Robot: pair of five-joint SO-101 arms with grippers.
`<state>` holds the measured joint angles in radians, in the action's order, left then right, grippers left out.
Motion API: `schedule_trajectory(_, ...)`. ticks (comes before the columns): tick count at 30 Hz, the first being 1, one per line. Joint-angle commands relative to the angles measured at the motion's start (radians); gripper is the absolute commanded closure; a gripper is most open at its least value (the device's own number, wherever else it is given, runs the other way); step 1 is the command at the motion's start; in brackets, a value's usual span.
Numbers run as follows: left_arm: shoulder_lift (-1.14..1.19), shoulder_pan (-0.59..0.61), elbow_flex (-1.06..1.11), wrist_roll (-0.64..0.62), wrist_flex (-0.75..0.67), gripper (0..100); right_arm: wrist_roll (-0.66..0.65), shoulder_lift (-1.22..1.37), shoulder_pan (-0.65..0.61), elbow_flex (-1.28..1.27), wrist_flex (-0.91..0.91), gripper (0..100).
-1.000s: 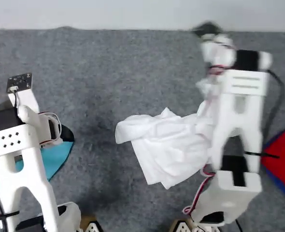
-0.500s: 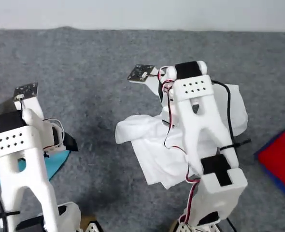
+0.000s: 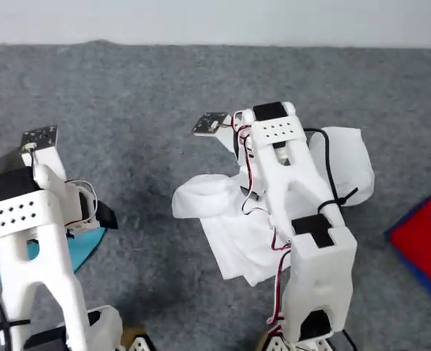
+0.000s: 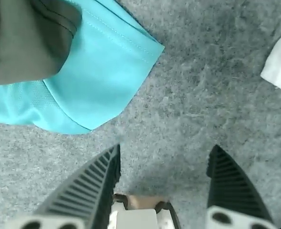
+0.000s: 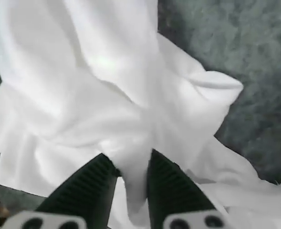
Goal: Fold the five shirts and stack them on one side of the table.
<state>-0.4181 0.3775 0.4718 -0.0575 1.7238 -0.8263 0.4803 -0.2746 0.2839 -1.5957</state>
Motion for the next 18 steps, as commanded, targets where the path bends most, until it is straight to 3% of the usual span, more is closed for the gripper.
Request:
schedule_trajectory(1,-0.031,-0.008,-0.005,0.005,0.032,72,-0.009,-0.111,-0.012,0.002,-0.021,99.0)
schedule_trajectory(11,-0.031,-0.008,-0.005,0.008,0.032,72,-0.098,-0.446,0.022,-0.064,-0.203,98.9)
schedule_trajectory(18,-0.031,-0.008,-0.005,0.009,0.032,72,-0.334,-0.768,0.176,-0.456,-0.202,98.9)
